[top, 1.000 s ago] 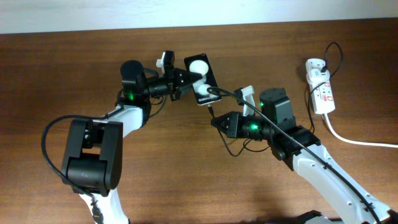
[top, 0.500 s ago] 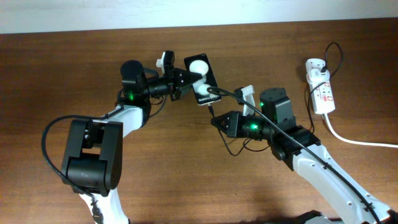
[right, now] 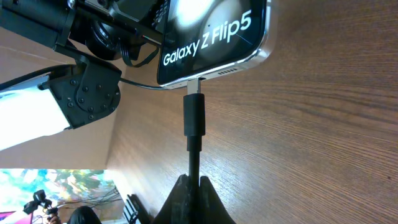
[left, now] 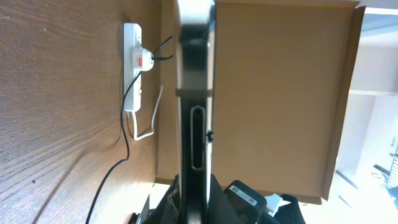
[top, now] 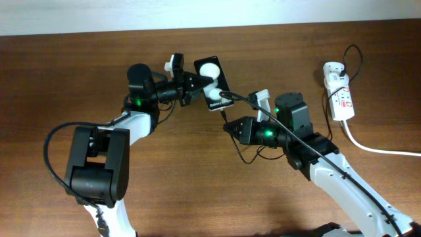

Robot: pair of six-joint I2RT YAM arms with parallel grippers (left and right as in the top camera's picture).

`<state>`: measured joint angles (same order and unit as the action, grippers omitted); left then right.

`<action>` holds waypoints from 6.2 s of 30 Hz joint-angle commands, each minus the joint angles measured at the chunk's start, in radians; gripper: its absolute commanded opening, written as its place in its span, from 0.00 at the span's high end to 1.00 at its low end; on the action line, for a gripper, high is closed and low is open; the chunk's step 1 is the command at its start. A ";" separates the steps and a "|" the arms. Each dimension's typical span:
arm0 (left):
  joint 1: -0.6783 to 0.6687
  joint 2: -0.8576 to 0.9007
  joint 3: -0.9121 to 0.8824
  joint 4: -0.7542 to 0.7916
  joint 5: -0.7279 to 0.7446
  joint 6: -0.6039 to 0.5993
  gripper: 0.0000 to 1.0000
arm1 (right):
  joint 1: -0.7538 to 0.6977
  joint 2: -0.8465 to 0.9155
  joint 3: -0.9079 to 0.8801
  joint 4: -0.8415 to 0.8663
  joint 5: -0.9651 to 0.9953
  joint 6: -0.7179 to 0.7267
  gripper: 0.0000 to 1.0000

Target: Plug charger to phone and switch on socket

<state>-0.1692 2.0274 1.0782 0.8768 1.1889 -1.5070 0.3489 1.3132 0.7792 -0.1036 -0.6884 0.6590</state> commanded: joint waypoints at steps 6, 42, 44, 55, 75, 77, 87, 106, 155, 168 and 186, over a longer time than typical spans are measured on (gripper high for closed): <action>0.002 0.005 0.024 0.008 0.012 0.021 1.00 | 0.003 0.002 -0.003 0.004 0.039 0.013 0.96; -0.013 0.005 0.024 0.009 0.073 0.057 1.00 | 0.003 0.003 -0.003 0.068 0.163 0.038 0.96; -0.013 0.005 0.024 0.008 0.080 0.059 1.00 | 0.003 0.014 -0.003 0.072 0.166 0.038 0.96; -0.012 0.005 0.024 0.008 0.106 0.136 1.00 | 0.003 0.125 0.020 0.199 0.126 0.061 0.96; -0.010 0.005 0.024 -0.001 0.083 0.273 1.00 | -0.099 -0.389 0.025 -0.457 0.081 -0.242 0.24; -0.010 0.005 0.024 -0.003 0.082 0.349 1.00 | -0.109 -0.554 0.025 -0.538 0.139 -0.263 0.12; -0.024 0.005 0.024 -0.446 -0.105 0.686 1.00 | -0.109 -0.623 0.025 -0.668 0.234 -0.311 0.10; -0.085 0.005 0.038 -0.970 -0.628 0.981 0.46 | -0.109 -0.504 0.025 -0.668 0.241 -0.315 0.10; -0.173 -0.472 0.329 -1.588 -0.951 1.452 0.01 | -0.923 0.809 0.782 -0.376 0.202 -0.385 0.96; -0.173 -0.472 0.329 -1.577 -0.951 1.452 0.01 | -0.843 0.855 0.780 -0.335 0.308 -0.362 0.96; -0.175 -0.472 0.329 -1.567 -0.950 1.452 0.01 | -0.807 0.905 0.779 -0.465 0.288 -0.367 0.96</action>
<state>-0.3401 1.5623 1.4021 -0.6926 0.2455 -0.0704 -0.4927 2.1818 1.5749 -0.5308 -0.3786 0.2924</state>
